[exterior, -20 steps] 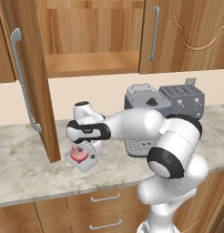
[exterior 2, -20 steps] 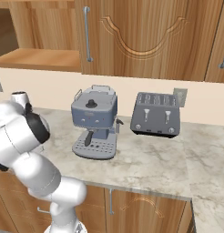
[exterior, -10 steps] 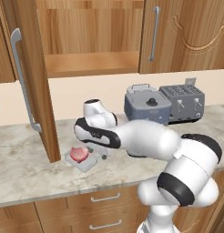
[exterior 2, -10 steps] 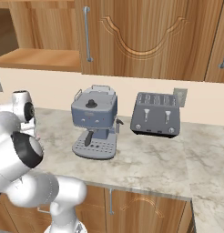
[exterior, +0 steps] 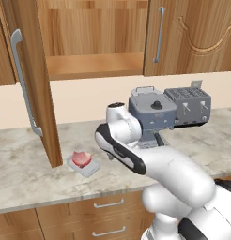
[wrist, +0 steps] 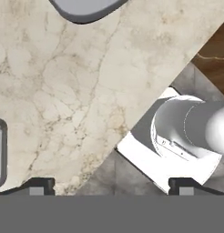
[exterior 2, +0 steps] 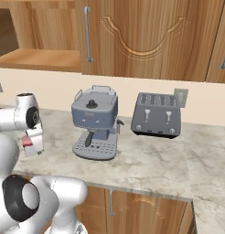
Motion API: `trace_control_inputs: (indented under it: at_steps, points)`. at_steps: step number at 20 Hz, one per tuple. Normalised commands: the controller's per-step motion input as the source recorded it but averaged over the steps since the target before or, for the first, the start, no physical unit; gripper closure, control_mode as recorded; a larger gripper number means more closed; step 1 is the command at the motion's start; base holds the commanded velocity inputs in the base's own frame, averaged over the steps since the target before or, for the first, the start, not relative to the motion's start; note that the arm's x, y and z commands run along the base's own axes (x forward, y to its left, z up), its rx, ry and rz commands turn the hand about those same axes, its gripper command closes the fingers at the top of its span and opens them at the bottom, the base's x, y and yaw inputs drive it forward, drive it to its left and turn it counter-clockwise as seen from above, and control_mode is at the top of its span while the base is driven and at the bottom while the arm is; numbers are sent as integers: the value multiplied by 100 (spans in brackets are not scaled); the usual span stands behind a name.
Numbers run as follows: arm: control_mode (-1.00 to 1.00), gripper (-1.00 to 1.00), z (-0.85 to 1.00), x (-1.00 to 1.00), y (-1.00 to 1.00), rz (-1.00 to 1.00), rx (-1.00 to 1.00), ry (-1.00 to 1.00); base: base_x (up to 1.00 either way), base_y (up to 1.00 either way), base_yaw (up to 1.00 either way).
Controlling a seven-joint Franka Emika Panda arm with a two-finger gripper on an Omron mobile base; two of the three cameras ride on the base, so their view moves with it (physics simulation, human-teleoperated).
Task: Retrieve the tupperware from the cabinet, then place the raw meat into the tupperware to avoid contamination.
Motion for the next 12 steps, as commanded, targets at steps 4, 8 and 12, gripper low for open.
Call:
trace_control_inputs:
  at_steps: [4,8,12]
  points:
    - [-100,-100,12,-55,-92,0,2,0,0,0,0]
    - [-100,-100,24,-43,-75,5,5,-1,0,0,0]
    - [-100,-100,25,-31,-72,5,7,0,0,0,0]
